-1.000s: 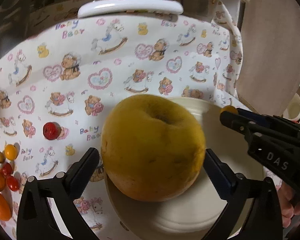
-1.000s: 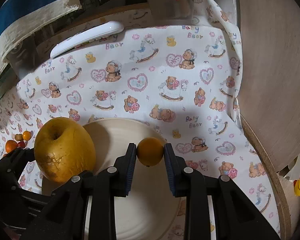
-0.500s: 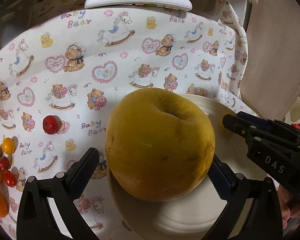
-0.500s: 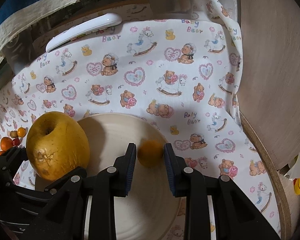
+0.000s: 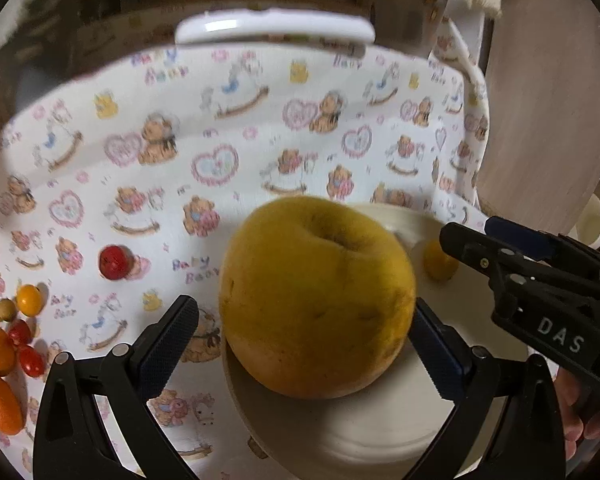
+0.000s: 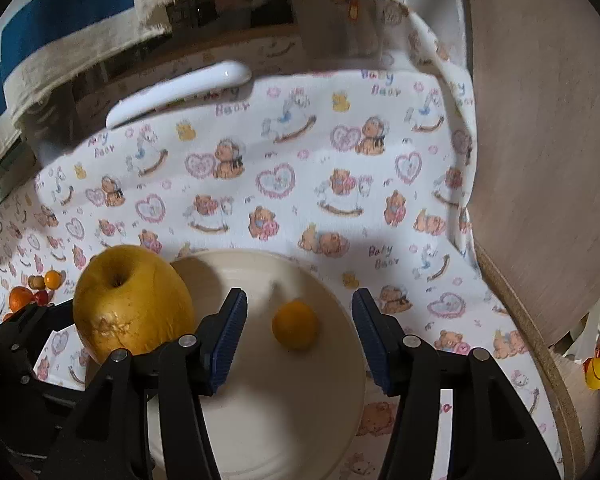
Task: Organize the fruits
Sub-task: 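Open both tools to release the pomelo and tomato on the plate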
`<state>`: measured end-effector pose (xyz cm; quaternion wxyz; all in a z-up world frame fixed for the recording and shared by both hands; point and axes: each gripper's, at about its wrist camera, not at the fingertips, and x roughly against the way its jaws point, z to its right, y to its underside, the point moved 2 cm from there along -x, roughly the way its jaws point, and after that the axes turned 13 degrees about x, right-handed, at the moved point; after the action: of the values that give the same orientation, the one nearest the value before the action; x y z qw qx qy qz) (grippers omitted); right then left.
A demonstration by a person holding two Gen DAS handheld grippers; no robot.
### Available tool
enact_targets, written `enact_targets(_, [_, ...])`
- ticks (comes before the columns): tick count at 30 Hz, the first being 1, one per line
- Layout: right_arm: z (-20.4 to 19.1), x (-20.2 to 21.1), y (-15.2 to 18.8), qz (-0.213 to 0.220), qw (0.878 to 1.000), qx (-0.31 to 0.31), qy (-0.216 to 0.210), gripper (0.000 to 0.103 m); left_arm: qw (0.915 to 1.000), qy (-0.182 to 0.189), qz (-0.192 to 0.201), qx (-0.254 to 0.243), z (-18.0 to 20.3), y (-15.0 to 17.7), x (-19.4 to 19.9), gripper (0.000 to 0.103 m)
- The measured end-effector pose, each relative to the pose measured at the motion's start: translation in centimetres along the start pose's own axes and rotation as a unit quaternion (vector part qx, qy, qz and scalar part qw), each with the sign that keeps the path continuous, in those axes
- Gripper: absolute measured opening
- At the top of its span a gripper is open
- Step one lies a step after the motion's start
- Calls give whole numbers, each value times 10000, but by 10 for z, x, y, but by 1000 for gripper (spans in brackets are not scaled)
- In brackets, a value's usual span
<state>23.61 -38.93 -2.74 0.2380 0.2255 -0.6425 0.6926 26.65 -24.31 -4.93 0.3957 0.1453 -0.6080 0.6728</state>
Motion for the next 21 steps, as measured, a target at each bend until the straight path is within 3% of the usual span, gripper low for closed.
enact_targets(8, [3, 23, -5, 592, 9976, -77, 365, 57, 9961, 144, 861, -110, 6, -1, 32, 101])
enact_targets(13, [8, 37, -8, 922, 9949, -213, 343, 60, 9932, 180, 1152, -39, 3, -3, 42, 101])
enact_targets(15, [9, 40, -9, 992, 9943, -251, 298, 70, 9928, 155, 1184, -10, 1, -3, 44, 101])
enact_targets(21, [3, 49, -11, 1179, 9922, -137, 381, 70, 9879, 88, 1549, -33, -4, -9, 64, 101])
